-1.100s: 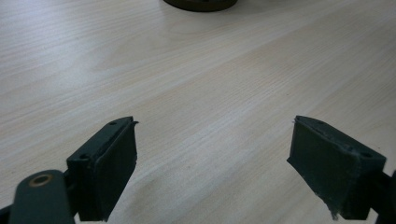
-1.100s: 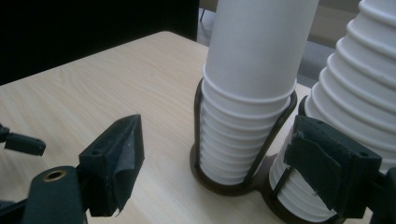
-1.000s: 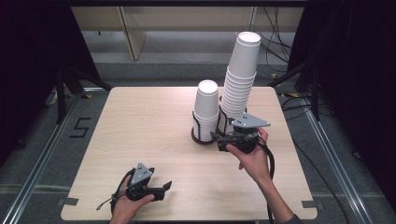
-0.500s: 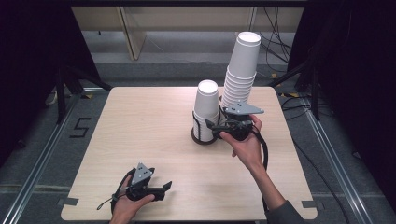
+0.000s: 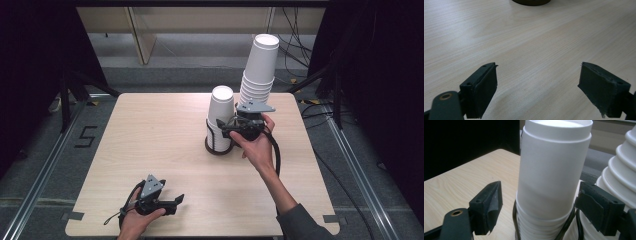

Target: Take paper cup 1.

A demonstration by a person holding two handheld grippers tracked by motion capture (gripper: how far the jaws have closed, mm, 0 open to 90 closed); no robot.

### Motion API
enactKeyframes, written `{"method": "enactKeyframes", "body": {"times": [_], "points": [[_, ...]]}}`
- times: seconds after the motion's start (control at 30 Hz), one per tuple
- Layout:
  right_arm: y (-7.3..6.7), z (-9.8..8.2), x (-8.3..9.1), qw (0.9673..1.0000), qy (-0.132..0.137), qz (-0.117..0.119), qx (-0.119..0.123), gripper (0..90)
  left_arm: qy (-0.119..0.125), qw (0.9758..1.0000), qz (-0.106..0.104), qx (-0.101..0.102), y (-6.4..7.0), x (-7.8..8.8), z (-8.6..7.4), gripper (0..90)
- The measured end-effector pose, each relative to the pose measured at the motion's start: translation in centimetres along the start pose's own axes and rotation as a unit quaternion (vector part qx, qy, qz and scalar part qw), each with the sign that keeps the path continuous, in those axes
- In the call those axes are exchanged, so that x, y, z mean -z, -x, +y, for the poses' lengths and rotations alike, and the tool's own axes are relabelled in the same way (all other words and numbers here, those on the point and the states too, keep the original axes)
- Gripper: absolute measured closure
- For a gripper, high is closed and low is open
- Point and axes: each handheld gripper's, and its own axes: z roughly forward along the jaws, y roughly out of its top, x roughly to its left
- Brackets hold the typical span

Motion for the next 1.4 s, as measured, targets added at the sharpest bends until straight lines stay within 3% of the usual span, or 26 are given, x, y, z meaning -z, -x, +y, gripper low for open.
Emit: {"method": "enactKeyframes", "body": {"times": [0.03,0.17,0.3,0.53,0.57,0.63,0.73,0.87,1.03,1.13,1.4], "points": [[-0.1,0.3,-0.2,0.9999,0.002,-0.015,0.001,21.3,0.001,1.0000,0.002,0.002,0.0,0.0,0.0,14.5],[0.0,0.7,-0.9,0.9997,0.002,-0.023,0.008,21.0,-0.002,1.0000,0.002,-0.001,0.1,0.0,0.0,14.5],[-0.2,1.1,-1.7,0.9994,-0.004,-0.030,-0.015,19.4,-0.001,1.0000,0.002,-0.001,0.1,0.1,0.0,14.5],[-0.2,1.6,-2.7,0.9985,-0.008,-0.044,-0.030,18.0,-0.003,1.0000,0.000,-0.003,0.1,0.0,0.0,14.5],[-0.2,1.8,-3.1,0.9986,-0.009,-0.049,-0.018,17.6,-0.003,1.0000,0.000,-0.004,0.1,0.0,0.0,14.5],[-0.5,2.1,-3.3,0.9979,-0.017,-0.056,-0.027,16.8,-0.003,1.0000,-0.002,-0.005,0.1,0.0,0.0,14.5],[-0.5,2.3,-3.5,0.9976,-0.013,-0.068,-0.010,16.3,-0.002,1.0000,-0.002,-0.005,0.1,0.0,0.0,14.5],[-0.8,2.5,-4.2,0.9963,-0.018,-0.083,-0.017,15.4,0.000,1.0000,-0.003,-0.002,0.3,-0.1,0.0,14.5],[-1.0,3.0,-4.7,0.9948,-0.028,-0.092,-0.032,15.3,-0.002,1.0000,-0.004,-0.005,0.2,0.0,0.0,14.5],[-0.9,3.0,-5.0,0.9947,-0.025,-0.086,-0.051,14.4,-0.002,1.0000,-0.004,-0.003,0.3,-0.1,0.0,14.5],[-0.6,3.2,-5.4,0.9937,-0.025,-0.094,-0.056,19.0,-0.002,1.0000,-0.006,-0.005,0.3,-0.1,0.0,14.5]]}}
